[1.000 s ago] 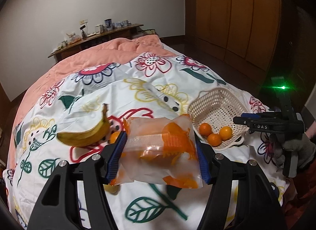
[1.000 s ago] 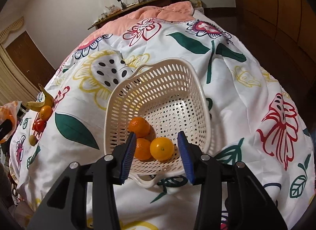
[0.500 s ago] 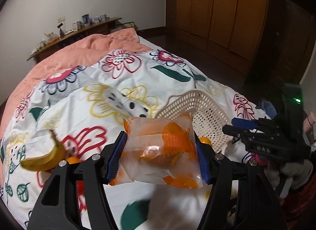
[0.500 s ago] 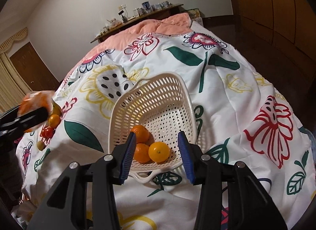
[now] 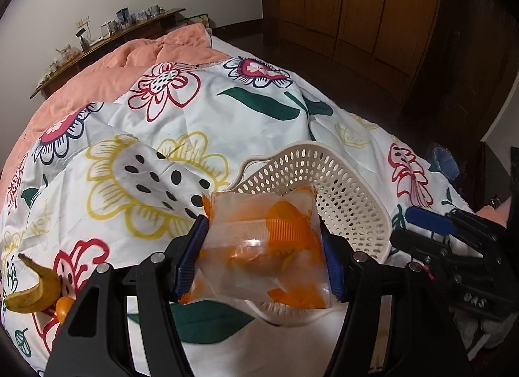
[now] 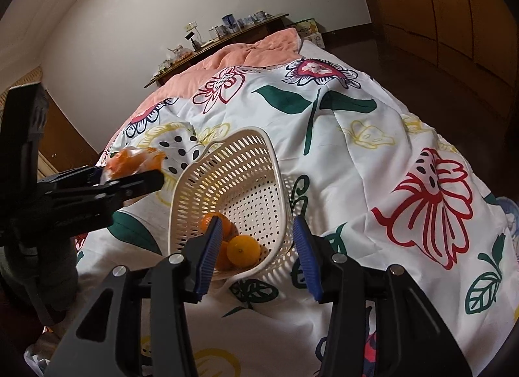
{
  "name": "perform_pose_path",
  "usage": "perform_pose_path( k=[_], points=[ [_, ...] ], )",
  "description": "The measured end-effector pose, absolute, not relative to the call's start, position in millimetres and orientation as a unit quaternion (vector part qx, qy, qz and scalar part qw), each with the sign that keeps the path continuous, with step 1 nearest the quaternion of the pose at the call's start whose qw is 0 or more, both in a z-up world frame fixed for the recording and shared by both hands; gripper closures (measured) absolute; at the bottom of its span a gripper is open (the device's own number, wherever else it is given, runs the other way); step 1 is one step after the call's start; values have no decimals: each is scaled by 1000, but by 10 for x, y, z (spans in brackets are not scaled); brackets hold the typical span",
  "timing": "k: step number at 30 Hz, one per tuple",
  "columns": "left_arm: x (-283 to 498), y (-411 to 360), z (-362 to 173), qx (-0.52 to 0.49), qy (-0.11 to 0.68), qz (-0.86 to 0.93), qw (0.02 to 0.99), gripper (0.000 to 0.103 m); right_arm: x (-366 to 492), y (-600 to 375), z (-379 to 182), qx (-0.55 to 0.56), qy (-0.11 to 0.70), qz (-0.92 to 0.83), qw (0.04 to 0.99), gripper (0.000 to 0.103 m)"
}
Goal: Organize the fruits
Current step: 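Lower the plastic bag into the white basket and open the left tool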
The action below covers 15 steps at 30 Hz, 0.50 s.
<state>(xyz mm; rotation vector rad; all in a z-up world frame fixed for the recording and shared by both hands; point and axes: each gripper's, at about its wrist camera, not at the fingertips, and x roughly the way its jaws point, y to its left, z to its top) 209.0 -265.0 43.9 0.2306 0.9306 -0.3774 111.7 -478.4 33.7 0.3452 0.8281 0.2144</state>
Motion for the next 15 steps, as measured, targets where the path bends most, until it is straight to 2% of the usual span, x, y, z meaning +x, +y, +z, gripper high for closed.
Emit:
perform_pose_path(
  k=[12,15],
  points=[
    [2230,-2928,408,122,434,-190,872,37,1118,-4748,313,168,398,111,895,57],
    [2228,-2921,431,116,432,-191,874,28,1124,-4733,294,168,402,115,893,57]
  ],
)
